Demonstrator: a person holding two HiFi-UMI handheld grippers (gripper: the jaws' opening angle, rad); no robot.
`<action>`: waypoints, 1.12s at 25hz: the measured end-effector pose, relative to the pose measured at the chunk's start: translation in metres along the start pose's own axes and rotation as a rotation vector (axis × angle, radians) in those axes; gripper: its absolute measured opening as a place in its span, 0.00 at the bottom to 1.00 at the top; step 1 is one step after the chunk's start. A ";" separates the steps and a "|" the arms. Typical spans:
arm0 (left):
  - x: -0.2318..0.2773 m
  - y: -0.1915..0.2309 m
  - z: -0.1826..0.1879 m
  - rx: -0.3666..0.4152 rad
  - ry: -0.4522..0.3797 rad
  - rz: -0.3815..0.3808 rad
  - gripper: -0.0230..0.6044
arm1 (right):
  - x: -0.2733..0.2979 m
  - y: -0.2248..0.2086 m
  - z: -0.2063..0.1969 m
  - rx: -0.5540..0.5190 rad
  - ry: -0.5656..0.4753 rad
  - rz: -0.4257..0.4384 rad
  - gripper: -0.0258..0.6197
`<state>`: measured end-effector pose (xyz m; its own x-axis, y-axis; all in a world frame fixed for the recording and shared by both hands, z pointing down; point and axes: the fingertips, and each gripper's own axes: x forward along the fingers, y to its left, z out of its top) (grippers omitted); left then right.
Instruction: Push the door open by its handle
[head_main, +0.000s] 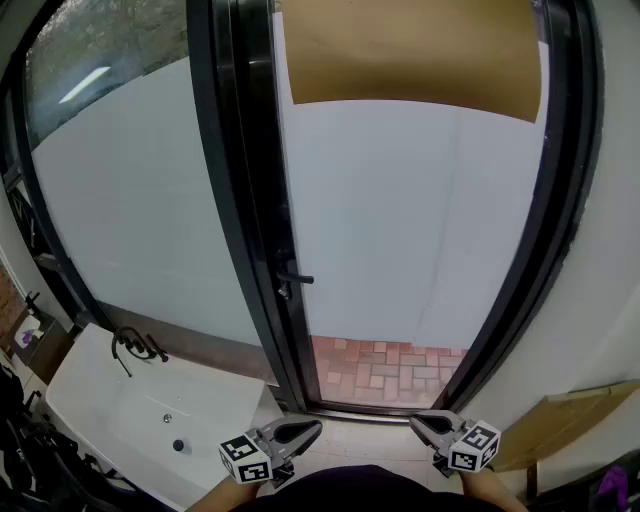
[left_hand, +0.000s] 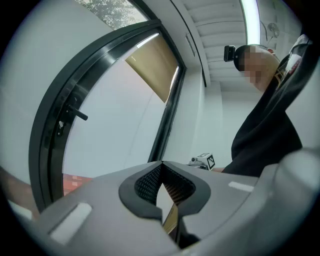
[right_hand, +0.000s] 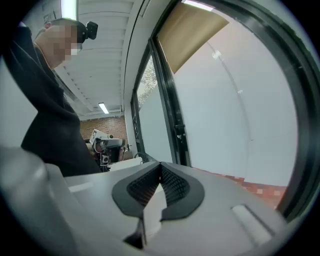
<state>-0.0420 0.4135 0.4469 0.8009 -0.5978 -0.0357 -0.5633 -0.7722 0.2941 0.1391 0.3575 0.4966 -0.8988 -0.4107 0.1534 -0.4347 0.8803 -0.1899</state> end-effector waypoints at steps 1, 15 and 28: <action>0.004 -0.002 -0.001 0.006 0.006 0.004 0.04 | -0.003 -0.002 0.001 -0.005 -0.002 0.005 0.04; 0.059 -0.030 -0.011 -0.009 0.027 0.103 0.04 | -0.023 -0.049 0.028 -0.079 -0.040 0.086 0.04; 0.027 0.165 0.059 0.072 -0.040 0.081 0.04 | 0.163 -0.093 0.075 -0.144 -0.011 0.082 0.04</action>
<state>-0.1250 0.2575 0.4375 0.7442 -0.6659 -0.0526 -0.6402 -0.7335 0.2281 0.0292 0.1909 0.4664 -0.9316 -0.3383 0.1325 -0.3483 0.9354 -0.0605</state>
